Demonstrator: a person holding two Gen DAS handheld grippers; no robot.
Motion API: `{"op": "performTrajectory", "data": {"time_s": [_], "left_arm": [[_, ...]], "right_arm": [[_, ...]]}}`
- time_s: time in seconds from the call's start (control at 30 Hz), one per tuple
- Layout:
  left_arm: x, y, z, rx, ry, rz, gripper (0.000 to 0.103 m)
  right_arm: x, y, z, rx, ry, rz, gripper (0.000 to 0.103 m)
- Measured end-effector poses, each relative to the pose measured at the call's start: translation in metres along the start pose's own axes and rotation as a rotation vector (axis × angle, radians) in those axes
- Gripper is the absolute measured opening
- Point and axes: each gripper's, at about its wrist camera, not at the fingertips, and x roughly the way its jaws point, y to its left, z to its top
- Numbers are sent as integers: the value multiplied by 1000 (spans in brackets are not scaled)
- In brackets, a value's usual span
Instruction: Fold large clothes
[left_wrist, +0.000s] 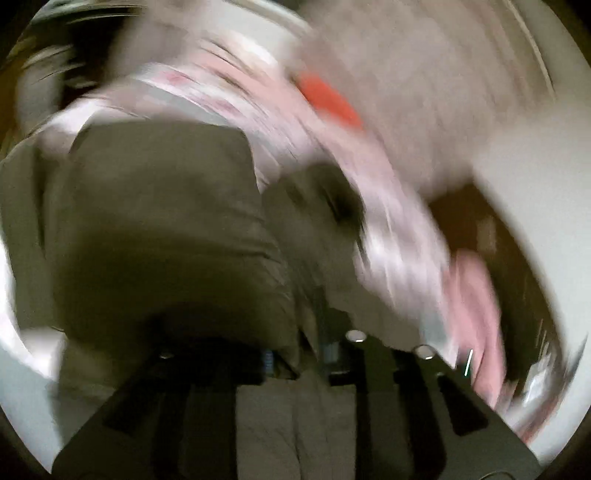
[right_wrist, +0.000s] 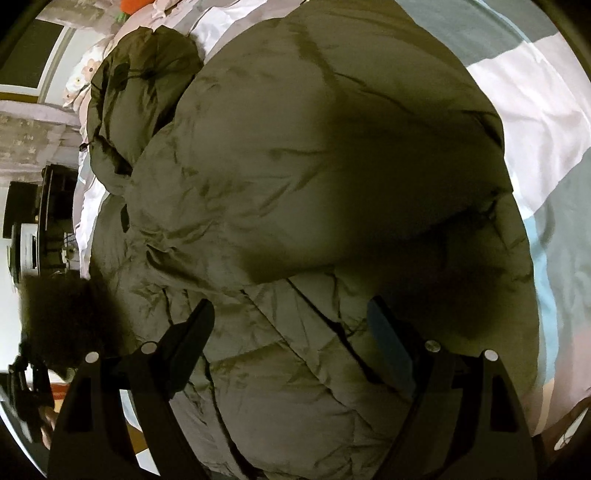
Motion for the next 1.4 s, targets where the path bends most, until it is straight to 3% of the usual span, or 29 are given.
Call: {"op": "performTrajectory", "data": {"time_s": [0.07, 0.13, 0.23, 0.3, 0.43, 0.6, 0.67, 0.7, 0.73, 0.8, 0.9, 1.0, 1.1, 1.2, 1.3, 1.4], "left_arm": [[50, -52, -42, 175, 155, 43, 26], [75, -71, -67, 230, 225, 82, 39], [79, -63, -82, 174, 242, 36, 68], [73, -47, -77, 97, 239, -25, 71], [48, -10, -59, -23, 160, 46, 77], [56, 36, -64, -130, 226, 203, 78], [64, 48, -70, -154, 252, 230, 78], [67, 52, -73, -162, 257, 237, 78], [70, 57, -76, -168, 258, 250, 78], [76, 65, -81, -171, 252, 283, 77], [79, 82, -77, -180, 229, 357, 75], [77, 105, -65, -244, 190, 416, 73], [75, 125, -54, -314, 190, 431, 73], [57, 118, -47, -347, 166, 392, 72], [27, 92, -42, -291, 36, 356, 84], [27, 76, -43, -227, 40, 334, 85]], "right_arm": [[0, -4, 0, 10, 2, 2, 85], [-3, -10, 1, 19, -4, 0, 85], [-9, -16, 1, 32, -25, 15, 85], [-13, -17, 2, 40, -44, 50, 86], [-4, -7, 2, 44, -22, 153, 89], [37, 29, -5, -32, 111, 216, 89], [55, 49, -11, -100, 128, 197, 89], [64, 59, -15, -140, 118, 161, 80], [71, 69, -16, -173, 107, 129, 62], [80, 86, -14, -212, 76, 100, 58], [79, 113, -5, -245, 20, 155, 52], [68, 145, 4, -301, -58, 192, 52], [67, 157, 3, -318, -53, 176, 64], [50, 150, 3, -309, -139, 61, 65], [21, 155, -4, -380, -296, 45, 65], [25, 173, -12, -487, -288, 64, 59]]}}
